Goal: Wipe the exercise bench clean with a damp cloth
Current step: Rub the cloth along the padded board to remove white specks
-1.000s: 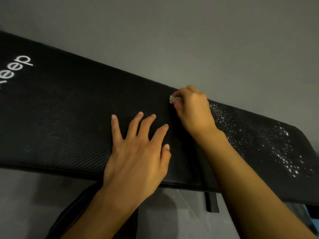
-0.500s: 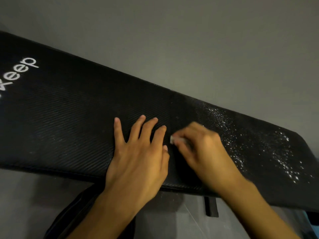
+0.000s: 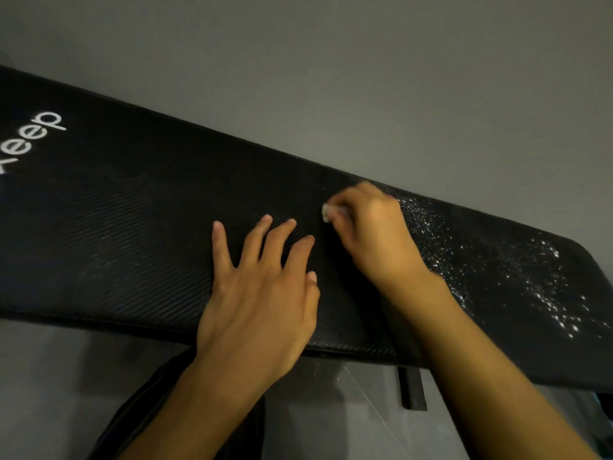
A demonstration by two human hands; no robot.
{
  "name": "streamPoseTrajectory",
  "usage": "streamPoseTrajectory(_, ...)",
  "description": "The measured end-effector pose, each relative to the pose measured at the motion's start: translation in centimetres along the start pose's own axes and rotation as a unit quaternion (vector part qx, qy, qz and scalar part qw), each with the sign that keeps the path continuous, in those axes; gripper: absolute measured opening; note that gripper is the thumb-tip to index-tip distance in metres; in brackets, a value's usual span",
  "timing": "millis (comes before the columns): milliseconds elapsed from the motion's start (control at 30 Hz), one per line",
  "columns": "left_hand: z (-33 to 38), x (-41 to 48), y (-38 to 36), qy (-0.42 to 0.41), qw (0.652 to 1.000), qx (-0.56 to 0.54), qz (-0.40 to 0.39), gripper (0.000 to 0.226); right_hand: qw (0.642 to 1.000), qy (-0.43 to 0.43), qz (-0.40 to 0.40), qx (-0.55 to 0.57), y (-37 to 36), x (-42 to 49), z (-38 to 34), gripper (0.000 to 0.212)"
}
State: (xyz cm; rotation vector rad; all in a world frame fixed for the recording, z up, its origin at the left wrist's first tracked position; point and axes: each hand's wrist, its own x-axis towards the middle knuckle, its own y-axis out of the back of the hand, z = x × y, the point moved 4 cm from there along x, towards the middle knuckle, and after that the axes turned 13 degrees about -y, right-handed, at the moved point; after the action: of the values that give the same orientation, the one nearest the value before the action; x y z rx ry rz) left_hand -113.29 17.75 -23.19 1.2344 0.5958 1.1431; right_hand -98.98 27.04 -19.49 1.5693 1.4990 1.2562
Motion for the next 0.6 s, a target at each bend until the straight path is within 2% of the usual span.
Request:
streamPoseTrajectory(133, -0.2, 0.0, -0.1, -0.001, 1.0, 0.0, 0.003, 0.052, 0.999, -0.031, -0.005, -0.023, -0.7, 4.6, 0.1, 0.016)
streamPoseTrajectory(367, 0.1, 0.0, -0.1, 0.003, 1.0, 0.006, 0.012, 0.053, 0.997, 0.002, -0.073, -0.014, 2.2, -5.5, -0.3, 0.007)
streamPoseTrajectory(500, 0.3, -0.2, -0.2, -0.002, 1.0, 0.016, 0.003, 0.053, 0.997, -0.036, -0.015, -0.059, 0.9, -0.9, 0.4, 0.016)
streamPoseTrajectory(600, 0.1, -0.4, -0.2, -0.004, 1.0, 0.016, 0.006, 0.052, 0.997, -0.057, 0.006, -0.053, 0.1, 1.0, 0.0, 0.018)
